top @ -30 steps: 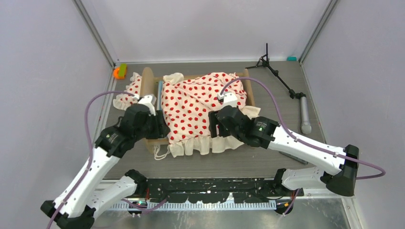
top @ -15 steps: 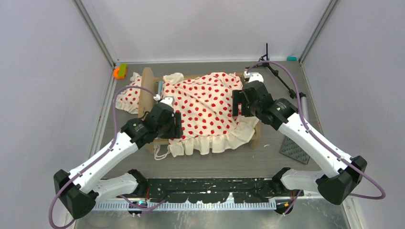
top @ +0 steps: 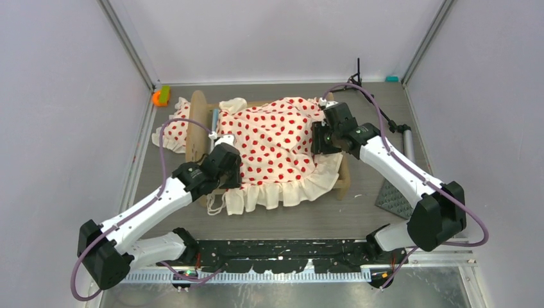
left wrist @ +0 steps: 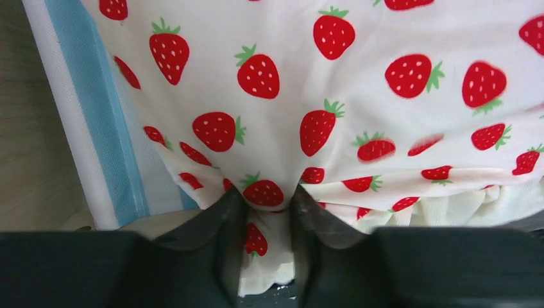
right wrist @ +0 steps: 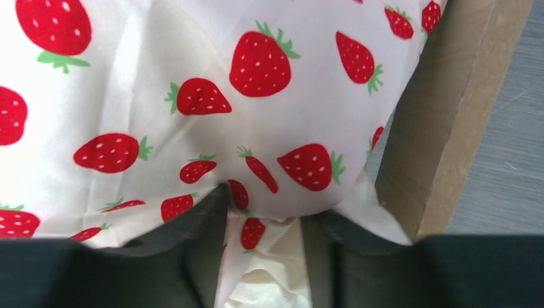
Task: Set up the pet bed
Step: Cross the ropes on the bed frame.
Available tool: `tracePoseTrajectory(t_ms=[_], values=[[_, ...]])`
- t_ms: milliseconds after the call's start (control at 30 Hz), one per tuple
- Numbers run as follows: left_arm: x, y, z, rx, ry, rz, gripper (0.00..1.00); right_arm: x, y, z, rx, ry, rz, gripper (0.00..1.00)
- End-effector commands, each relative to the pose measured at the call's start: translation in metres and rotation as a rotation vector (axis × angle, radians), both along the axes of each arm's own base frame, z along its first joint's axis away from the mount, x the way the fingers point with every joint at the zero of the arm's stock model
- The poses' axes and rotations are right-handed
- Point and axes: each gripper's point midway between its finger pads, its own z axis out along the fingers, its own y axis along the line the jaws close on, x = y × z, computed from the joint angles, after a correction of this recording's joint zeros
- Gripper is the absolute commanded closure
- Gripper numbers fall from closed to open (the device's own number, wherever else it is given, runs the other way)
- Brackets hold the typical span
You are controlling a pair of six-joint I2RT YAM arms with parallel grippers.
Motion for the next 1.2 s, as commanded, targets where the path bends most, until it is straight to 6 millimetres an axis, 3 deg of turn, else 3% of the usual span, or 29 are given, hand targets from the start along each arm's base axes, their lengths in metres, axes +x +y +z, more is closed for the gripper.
tracePoseTrajectory(t_ms=[0, 167, 333, 467, 600, 733, 800, 933, 1167], values=[[0.018, 0.005, 0.007, 0.040, -0.074, 0.056, 0.74, 0.011, 0.018, 0.020, 0.121, -0.060, 0.049, 0.58], [0.030, 0.011, 0.041, 0.095, -0.137, 0.045, 0.99, 0.010, 0.008, 0.054, 0.139, -0.145, 0.015, 0.87], [0.050, 0.037, 0.098, 0.233, -0.251, 0.088, 1.00, 0.011, -0.010, 0.085, 0.109, -0.181, -0.077, 0.95], [0.076, 0.050, 0.125, 0.260, -0.270, 0.110, 1.00, 0.006, -0.019, 0.086, 0.078, -0.140, -0.129, 0.97], [0.093, 0.057, 0.127, 0.284, -0.242, 0.117, 1.00, -0.013, -0.027, 0.077, 0.065, -0.076, -0.141, 0.91], [0.093, 0.062, 0.123, 0.296, -0.227, 0.116, 1.00, -0.043, -0.030, 0.066, 0.087, -0.011, -0.119, 0.58], [0.090, 0.062, 0.118, 0.292, -0.218, 0.109, 1.00, -0.053, -0.040, 0.070, 0.086, -0.039, -0.142, 0.44], [0.085, 0.066, 0.111, 0.305, -0.203, 0.107, 1.00, -0.047, -0.068, 0.087, 0.006, -0.136, -0.247, 0.35], [0.080, 0.069, 0.105, 0.324, -0.182, 0.100, 1.00, -0.008, -0.067, 0.100, -0.046, -0.157, -0.258, 0.31]])
